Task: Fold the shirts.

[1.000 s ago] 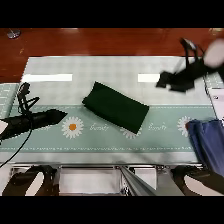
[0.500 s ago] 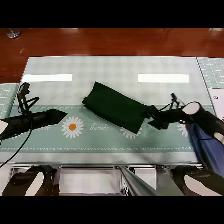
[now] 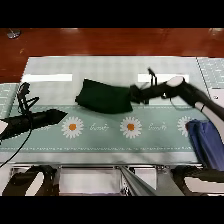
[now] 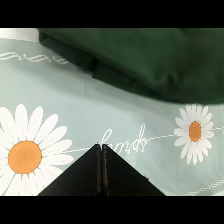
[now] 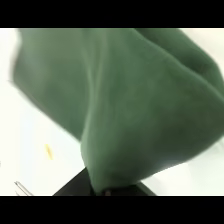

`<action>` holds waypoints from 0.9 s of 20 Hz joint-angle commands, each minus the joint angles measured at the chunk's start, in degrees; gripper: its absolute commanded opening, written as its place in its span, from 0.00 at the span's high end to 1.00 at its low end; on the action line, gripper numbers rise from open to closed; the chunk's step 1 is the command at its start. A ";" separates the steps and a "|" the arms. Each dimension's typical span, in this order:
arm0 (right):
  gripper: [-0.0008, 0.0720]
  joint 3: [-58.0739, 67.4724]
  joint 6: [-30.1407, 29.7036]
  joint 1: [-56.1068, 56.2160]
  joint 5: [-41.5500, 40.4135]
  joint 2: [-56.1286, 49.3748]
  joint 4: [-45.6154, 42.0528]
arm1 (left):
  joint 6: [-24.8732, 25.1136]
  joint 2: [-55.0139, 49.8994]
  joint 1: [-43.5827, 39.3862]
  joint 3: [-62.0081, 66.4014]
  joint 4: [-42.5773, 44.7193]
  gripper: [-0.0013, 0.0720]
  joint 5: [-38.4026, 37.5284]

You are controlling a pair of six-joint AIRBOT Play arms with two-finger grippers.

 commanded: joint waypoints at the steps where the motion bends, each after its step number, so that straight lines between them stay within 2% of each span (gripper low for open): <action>1: 0.95 19.93 4.96 -0.44 7.06 -0.79 -10.54 | 0.00 0.00 0.04 -0.04 0.00 0.95 -0.07; 5: 0.95 40.83 11.34 -5.70 19.52 -0.76 -23.76 | 0.00 0.00 0.04 -0.04 -0.02 0.95 -1.97; 8: 0.95 49.20 14.10 -12.68 28.87 -0.13 -27.56 | 0.00 0.02 0.04 -0.04 -0.02 0.95 -2.40; 12: 0.95 49.46 18.16 -23.02 39.30 4.50 -35.43 | 0.00 0.02 0.04 -0.04 -0.04 0.95 -3.08; 15: 0.95 48.72 16.44 -31.34 47.67 8.74 -44.11 | 0.00 0.02 0.04 -0.04 -1.29 0.95 -3.04; 18: 0.95 41.66 16.26 -40.83 50.86 15.23 -45.92 | 0.02 0.02 0.04 -0.04 -1.95 0.95 -2.56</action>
